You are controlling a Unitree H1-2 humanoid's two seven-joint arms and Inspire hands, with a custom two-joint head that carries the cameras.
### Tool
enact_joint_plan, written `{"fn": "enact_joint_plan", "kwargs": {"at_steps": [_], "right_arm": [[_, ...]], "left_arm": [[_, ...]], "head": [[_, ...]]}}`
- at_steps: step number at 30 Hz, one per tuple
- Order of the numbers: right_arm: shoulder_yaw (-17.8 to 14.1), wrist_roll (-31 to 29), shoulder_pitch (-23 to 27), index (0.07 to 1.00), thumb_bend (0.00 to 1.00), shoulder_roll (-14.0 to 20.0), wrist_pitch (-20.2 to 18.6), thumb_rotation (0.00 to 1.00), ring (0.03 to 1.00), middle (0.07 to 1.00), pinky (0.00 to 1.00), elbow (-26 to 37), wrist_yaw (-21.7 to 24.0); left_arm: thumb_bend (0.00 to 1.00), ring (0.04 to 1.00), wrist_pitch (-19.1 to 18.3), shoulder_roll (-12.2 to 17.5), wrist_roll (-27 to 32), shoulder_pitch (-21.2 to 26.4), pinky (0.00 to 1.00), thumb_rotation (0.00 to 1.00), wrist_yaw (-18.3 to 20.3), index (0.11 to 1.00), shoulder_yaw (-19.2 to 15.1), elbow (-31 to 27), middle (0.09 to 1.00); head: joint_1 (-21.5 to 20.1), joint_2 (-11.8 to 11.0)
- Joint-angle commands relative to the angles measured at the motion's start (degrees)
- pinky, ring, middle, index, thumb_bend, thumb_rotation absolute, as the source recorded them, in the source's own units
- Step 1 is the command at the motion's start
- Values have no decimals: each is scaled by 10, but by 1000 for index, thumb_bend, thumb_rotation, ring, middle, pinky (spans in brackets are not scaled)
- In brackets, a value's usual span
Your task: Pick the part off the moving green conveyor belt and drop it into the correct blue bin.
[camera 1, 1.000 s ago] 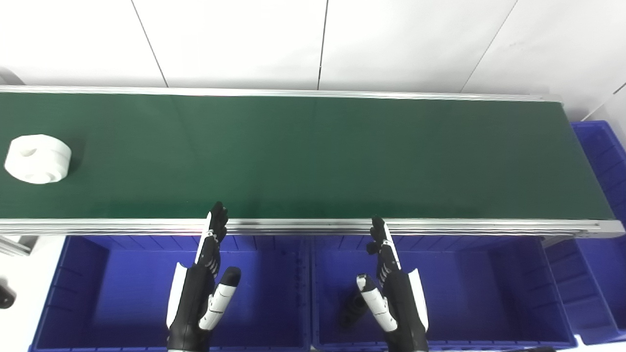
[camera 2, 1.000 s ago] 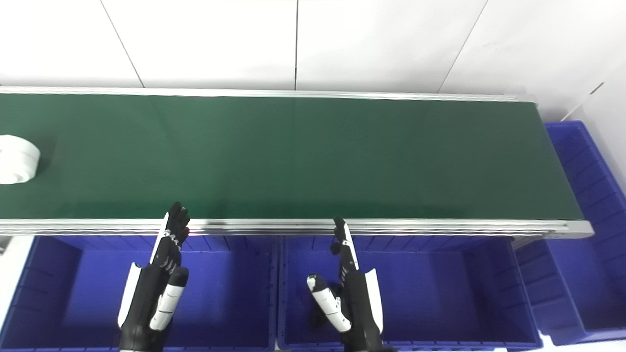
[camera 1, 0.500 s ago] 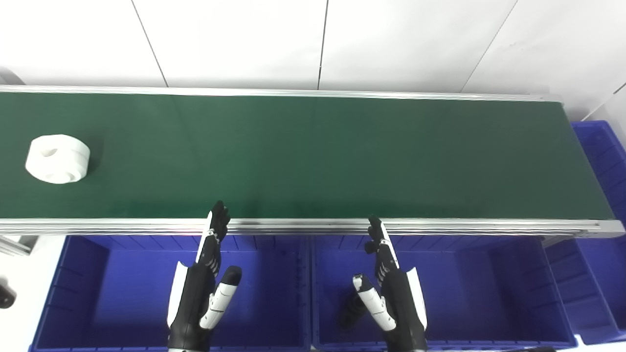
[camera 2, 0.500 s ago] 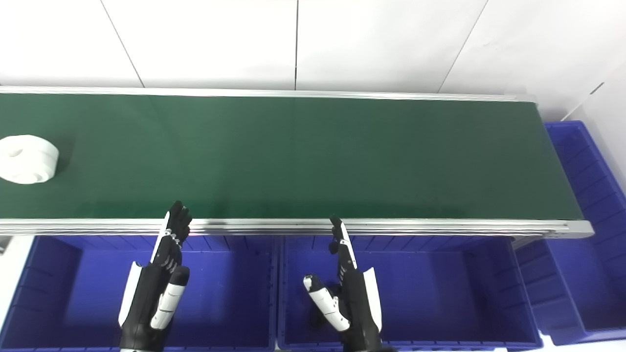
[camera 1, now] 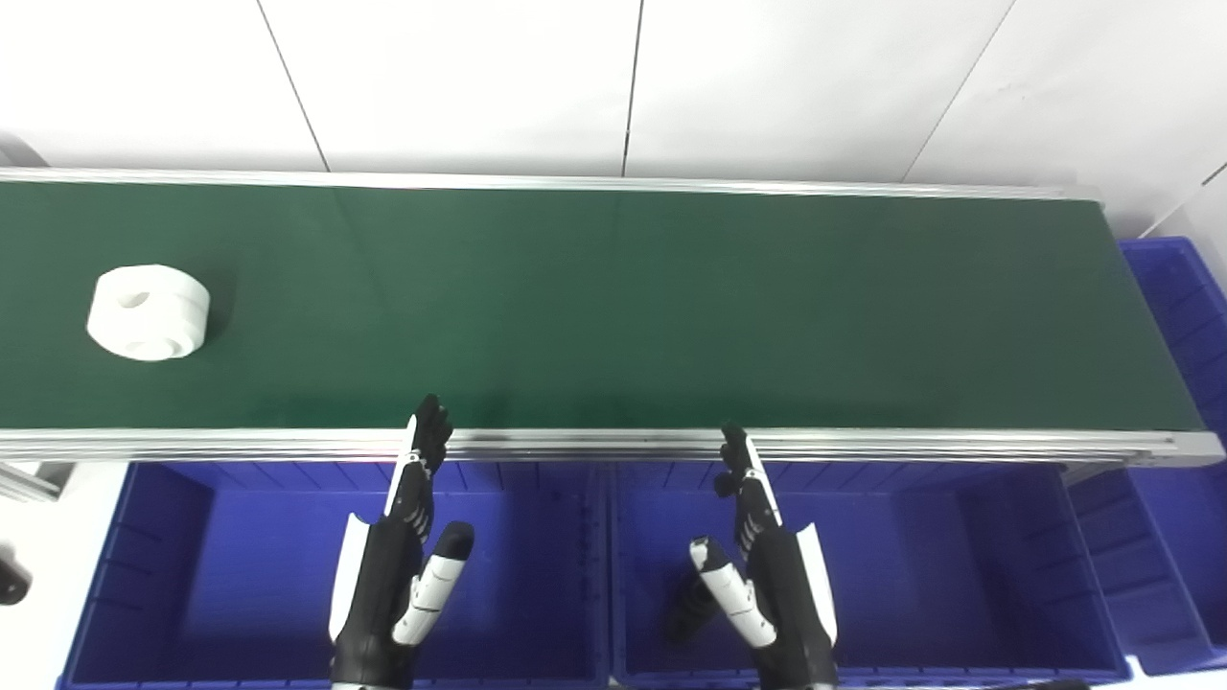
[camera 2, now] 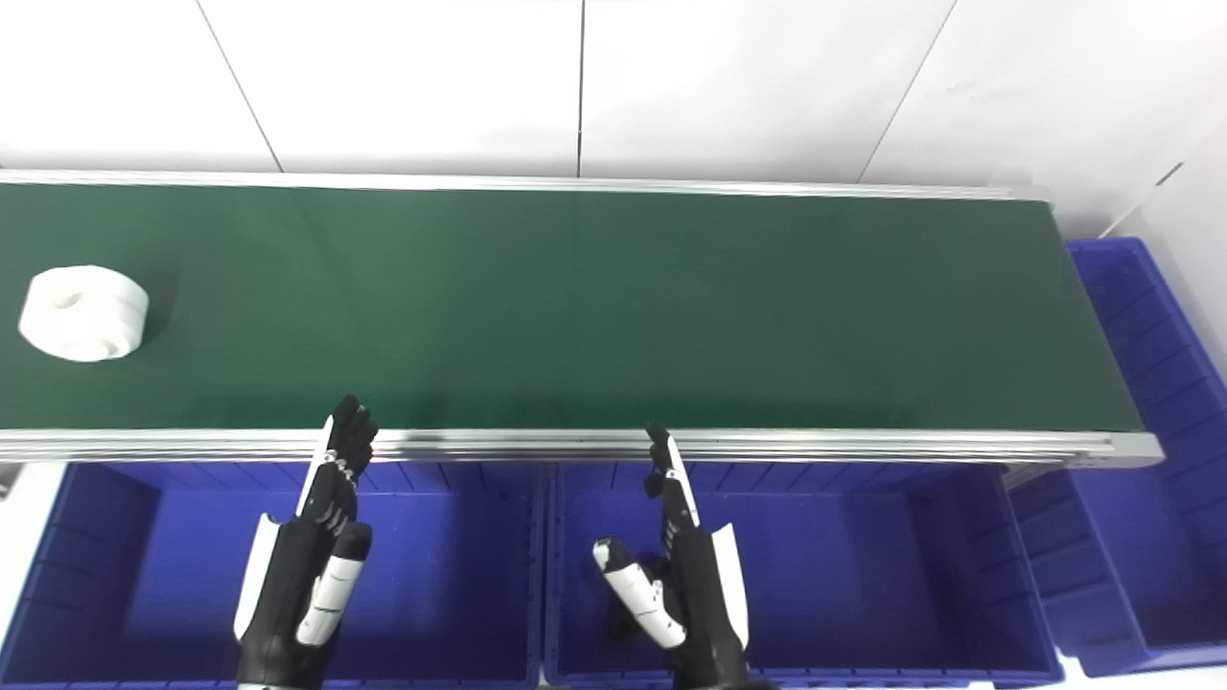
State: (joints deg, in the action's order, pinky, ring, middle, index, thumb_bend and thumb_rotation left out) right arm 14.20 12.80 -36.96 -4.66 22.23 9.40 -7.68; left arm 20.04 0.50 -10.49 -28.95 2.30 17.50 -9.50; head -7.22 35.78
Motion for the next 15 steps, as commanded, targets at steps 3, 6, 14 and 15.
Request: {"fn": "enact_joint_plan", "kwargs": {"at_steps": [3, 6, 14, 15], "right_arm": [[-11, -20, 5, 997, 724, 17, 35, 826, 1000, 1000, 1000, -14, 4], [-16, -34, 13, 1000, 709, 33, 45, 819, 1000, 1000, 1000, -33, 5], [-19, -73, 36, 1000, 705, 58, 46, 769, 1000, 1000, 1000, -62, 19], [-19, -75, 40, 1000, 704, 59, 46, 759, 1000, 1000, 1000, -66, 20]], "left_arm": [[489, 964, 37, -22, -22, 1, 942, 900, -16, 971, 10, 17, 988], [511, 957, 46, -34, -39, 5, 919, 890, -27, 957, 15, 41, 980], [550, 910, 42, -54, -71, 16, 816, 890, -49, 923, 19, 71, 938], [555, 904, 43, -54, -74, 20, 801, 894, -51, 917, 18, 78, 931]], "head": [[18, -22], [53, -54], [108, -81], [117, -85]]}}
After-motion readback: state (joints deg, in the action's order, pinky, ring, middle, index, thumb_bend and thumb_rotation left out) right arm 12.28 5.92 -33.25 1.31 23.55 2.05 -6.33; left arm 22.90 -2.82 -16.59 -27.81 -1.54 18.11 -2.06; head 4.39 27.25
